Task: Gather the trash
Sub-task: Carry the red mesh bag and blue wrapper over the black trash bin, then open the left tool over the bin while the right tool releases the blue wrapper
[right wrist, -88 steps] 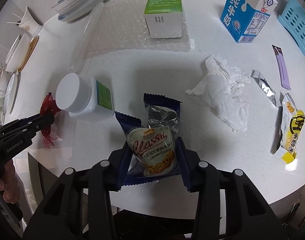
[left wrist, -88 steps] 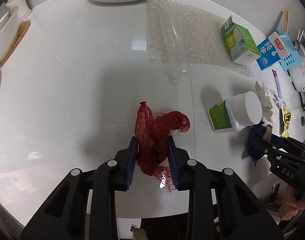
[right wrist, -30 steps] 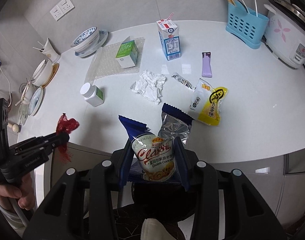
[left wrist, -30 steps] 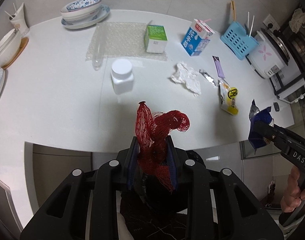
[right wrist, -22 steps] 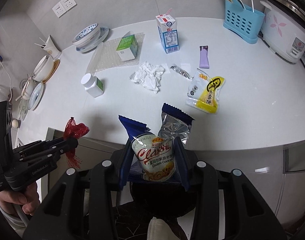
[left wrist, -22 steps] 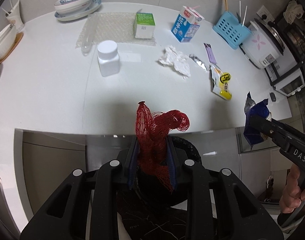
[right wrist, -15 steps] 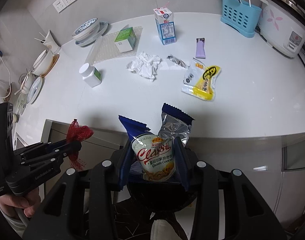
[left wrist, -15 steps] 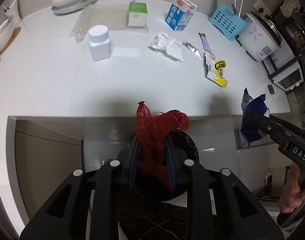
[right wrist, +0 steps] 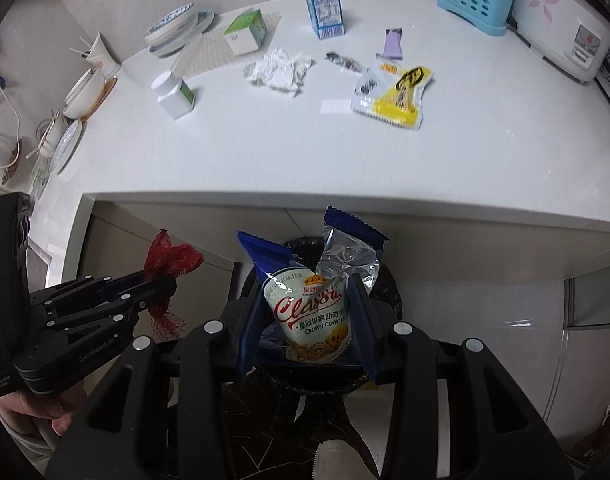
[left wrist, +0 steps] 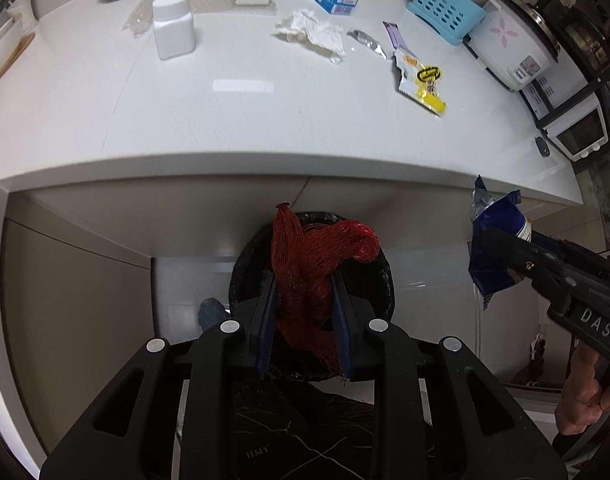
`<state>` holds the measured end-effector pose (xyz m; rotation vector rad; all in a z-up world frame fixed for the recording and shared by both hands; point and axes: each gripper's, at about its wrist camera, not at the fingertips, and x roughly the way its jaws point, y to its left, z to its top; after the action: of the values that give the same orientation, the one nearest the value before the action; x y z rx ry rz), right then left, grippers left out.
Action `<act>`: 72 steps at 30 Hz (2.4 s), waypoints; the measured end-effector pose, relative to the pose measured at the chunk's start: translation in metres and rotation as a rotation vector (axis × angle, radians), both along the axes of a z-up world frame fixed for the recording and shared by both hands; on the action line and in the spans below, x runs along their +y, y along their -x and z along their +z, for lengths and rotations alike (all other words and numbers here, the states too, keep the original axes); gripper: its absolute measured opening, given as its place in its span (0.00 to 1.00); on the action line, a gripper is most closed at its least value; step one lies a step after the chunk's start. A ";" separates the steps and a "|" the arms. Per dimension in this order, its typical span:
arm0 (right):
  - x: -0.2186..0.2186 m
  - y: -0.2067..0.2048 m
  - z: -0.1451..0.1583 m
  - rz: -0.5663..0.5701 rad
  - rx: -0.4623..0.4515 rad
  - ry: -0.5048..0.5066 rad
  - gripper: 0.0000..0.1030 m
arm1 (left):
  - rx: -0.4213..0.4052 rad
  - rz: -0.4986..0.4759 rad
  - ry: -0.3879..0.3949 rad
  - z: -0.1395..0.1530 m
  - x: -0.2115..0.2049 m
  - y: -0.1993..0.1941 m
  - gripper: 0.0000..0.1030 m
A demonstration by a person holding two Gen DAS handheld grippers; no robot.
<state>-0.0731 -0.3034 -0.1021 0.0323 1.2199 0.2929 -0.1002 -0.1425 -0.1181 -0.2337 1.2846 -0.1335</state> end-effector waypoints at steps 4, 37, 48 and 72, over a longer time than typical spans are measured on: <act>0.000 0.009 -0.017 0.010 0.023 0.009 0.37 | 0.014 0.005 0.003 -0.014 -0.004 0.005 0.24; -0.034 0.026 -0.110 -0.053 0.098 0.045 0.37 | 0.079 -0.065 -0.061 -0.129 -0.049 0.015 0.24; -0.043 0.032 -0.118 -0.073 0.116 0.066 0.37 | 0.064 -0.116 -0.069 -0.145 -0.073 0.014 0.38; -0.011 0.010 -0.138 -0.010 0.160 0.057 0.38 | -0.003 0.049 -0.089 -0.110 -0.008 0.012 0.94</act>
<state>-0.0833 -0.3148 -0.2397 0.0123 1.3857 0.2499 -0.1118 -0.1503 -0.2278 -0.1883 1.2778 -0.0342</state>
